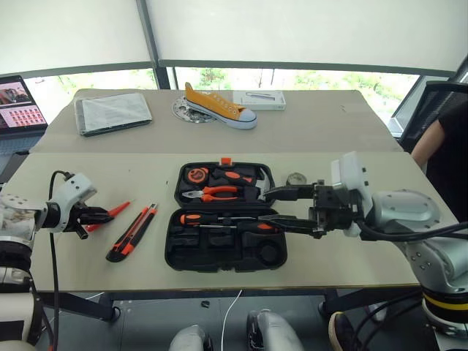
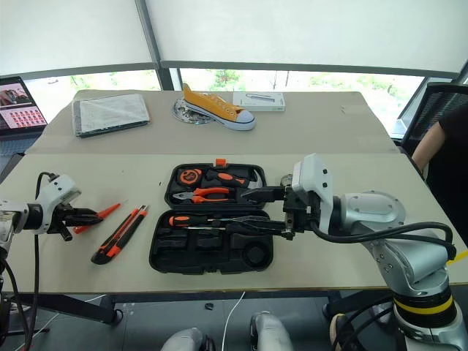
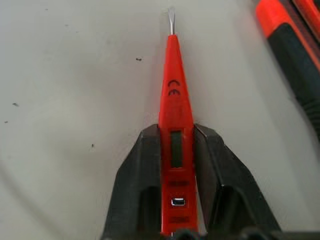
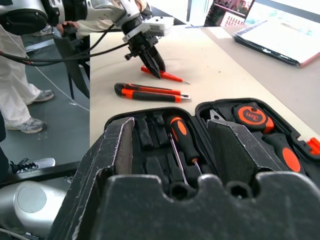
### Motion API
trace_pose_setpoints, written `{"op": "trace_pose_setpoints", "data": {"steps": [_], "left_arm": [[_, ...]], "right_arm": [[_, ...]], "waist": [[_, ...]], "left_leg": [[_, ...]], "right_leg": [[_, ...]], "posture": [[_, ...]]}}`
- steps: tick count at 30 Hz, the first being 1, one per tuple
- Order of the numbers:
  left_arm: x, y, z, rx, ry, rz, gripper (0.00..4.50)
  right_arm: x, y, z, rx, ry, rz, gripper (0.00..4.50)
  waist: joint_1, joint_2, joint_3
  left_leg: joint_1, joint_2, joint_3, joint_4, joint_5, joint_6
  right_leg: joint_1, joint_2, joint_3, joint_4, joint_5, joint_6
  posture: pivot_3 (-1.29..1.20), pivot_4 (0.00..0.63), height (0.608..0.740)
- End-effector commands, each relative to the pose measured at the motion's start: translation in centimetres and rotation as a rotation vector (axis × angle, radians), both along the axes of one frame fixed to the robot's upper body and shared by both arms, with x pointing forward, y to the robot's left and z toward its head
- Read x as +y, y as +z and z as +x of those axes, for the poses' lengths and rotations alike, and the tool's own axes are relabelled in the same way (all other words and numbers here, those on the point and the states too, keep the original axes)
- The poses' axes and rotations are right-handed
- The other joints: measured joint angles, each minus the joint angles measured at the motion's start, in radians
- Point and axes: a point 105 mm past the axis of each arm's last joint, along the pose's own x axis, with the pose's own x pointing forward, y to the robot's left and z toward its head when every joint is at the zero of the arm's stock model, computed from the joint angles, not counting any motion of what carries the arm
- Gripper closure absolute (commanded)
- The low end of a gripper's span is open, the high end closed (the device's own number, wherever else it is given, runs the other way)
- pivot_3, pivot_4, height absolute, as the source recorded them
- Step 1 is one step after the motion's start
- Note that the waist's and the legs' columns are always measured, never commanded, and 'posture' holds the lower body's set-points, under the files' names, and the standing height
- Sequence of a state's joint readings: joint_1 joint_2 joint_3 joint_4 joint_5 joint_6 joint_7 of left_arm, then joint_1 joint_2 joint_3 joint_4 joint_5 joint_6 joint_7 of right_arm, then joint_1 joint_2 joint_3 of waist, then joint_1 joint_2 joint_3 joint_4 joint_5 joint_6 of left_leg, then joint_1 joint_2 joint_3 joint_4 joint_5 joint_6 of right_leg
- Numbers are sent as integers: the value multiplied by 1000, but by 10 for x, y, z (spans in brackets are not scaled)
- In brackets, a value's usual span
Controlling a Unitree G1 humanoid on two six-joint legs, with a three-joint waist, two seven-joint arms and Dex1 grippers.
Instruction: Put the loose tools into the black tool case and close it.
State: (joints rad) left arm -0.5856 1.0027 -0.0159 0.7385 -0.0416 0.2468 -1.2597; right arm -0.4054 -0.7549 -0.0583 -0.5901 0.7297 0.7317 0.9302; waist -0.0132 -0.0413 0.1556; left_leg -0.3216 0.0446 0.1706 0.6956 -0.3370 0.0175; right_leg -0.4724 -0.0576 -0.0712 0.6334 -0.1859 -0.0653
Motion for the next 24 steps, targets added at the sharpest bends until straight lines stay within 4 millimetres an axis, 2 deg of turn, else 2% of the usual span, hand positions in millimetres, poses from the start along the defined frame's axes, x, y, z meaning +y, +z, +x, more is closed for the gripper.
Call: {"op": "trace_pose_setpoints", "data": {"steps": [1, 3, 5, 9, 12, 17, 24], "left_arm": [[-27, 49, 1, -114, -142, -52, 4051], [-64, 70, -5, -157, -306, -78, 4051], [-83, 76, -12, -163, -379, -80, 4051], [-143, 65, -28, -120, -613, -52, 4051], [-177, 52, -34, -78, -711, -59, 4051], [-206, 39, -35, -31, -783, -74, 4051], [-215, 18, -30, 13, -813, 11, 4051]], "right_arm": [[-12, 1, -5, 10, -21, -27, 1206], [-18, -8, -12, 65, -12, -62, 1206], [-20, -12, -17, 84, 6, -83, 1206], [-19, -20, -18, 47, -12, -127, 1206], [-17, -19, -17, 40, -17, -117, 1206], [-15, -19, -18, 36, -21, -104, 1206], [-13, -19, -17, 24, -55, -81, 1206]], "waist": [[1, -1, 0], [9, -4, 0], [17, -4, 0], [18, -4, 0], [20, -4, 0], [19, -5, 0], [22, -5, 0]], "left_leg": [[0, 0, 0, 0, 0, 0], [-2, 1, -1, 1, 0, 0], [-3, 0, -2, 1, -1, 1], [-3, -2, -1, 1, -2, 4], [-2, -5, -1, 1, -2, 4], [-2, -5, -3, 3, -1, 4], [1, -4, -6, 2, -2, 5]], "right_leg": [[0, 0, 0, 0, 0, 0], [0, 2, -1, -1, 3, -5], [0, 2, -2, -1, 3, -6], [0, 2, 0, -2, 1, -3], [0, 2, 2, -1, 1, -2], [1, 3, 4, -1, -1, 4], [12, 2, 3, -3, -3, 6]], "posture": [[0, 150, 733], [0, 150, 733], [0, 150, 733], [0, 150, 733], [0, 150, 733], [0, 150, 733], [0, 150, 733]]}}
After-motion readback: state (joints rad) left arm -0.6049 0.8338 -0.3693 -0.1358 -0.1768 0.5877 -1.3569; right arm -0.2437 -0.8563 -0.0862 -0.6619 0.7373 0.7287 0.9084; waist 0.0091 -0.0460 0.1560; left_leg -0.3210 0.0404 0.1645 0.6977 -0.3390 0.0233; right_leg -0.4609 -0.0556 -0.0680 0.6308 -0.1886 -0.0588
